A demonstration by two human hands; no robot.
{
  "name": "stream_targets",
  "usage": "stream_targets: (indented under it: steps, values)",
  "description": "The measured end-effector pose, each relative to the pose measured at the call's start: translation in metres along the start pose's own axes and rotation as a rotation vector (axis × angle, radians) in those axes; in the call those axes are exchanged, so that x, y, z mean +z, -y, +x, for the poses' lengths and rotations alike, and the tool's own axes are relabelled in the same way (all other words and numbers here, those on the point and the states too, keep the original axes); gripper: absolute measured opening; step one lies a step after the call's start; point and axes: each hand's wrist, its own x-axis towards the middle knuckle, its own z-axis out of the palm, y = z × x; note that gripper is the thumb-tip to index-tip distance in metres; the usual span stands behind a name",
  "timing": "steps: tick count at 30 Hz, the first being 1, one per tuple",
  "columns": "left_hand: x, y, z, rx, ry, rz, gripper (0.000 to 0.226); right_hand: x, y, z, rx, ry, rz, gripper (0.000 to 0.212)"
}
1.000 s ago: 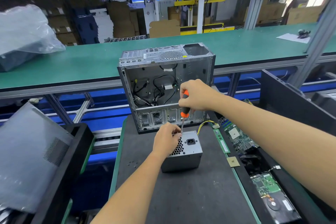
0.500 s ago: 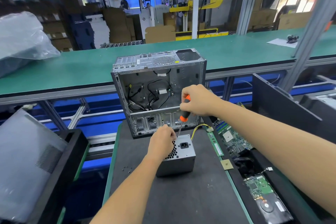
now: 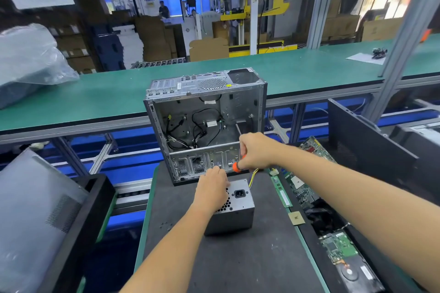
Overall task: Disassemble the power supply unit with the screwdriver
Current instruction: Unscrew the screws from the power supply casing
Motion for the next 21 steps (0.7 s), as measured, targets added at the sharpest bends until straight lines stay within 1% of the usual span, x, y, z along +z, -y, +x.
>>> stream_targets:
  steps: [3, 5, 7, 10, 14, 17, 21]
  values:
    - [-0.001, -0.002, 0.0, -0.007, 0.013, 0.03, 0.002, 0.025, -0.002, 0.0, 0.083, 0.202, -0.017, 0.033]
    - [-0.001, -0.002, 0.0, -0.004, 0.022, 0.038, 0.006, 0.041, -0.003, -0.001, 0.142, 0.358, -0.008, 0.038]
    - [-0.003, -0.003, 0.0, 0.002, 0.03, 0.07, 0.011, 0.056, -0.004, 0.0, 0.178, 0.437, -0.023, 0.042]
    - [-0.005, -0.004, 0.001, 0.022, 0.054, 0.171, 0.017, 0.074, -0.007, 0.004, 0.2, 0.416, -0.055, 0.039]
    - [-0.009, -0.006, 0.001, 0.049, 0.085, 0.283, 0.024, 0.081, -0.008, 0.009, 0.198, 0.349, 0.021, 0.029]
    - [-0.009, -0.008, 0.003, 0.058, 0.11, 0.338, 0.029, 0.083, -0.008, 0.01, 0.193, 0.332, 0.0, 0.031]
    - [-0.011, -0.011, 0.006, 0.079, 0.134, 0.372, 0.028, 0.082, -0.009, 0.011, 0.205, 0.361, -0.009, 0.034]
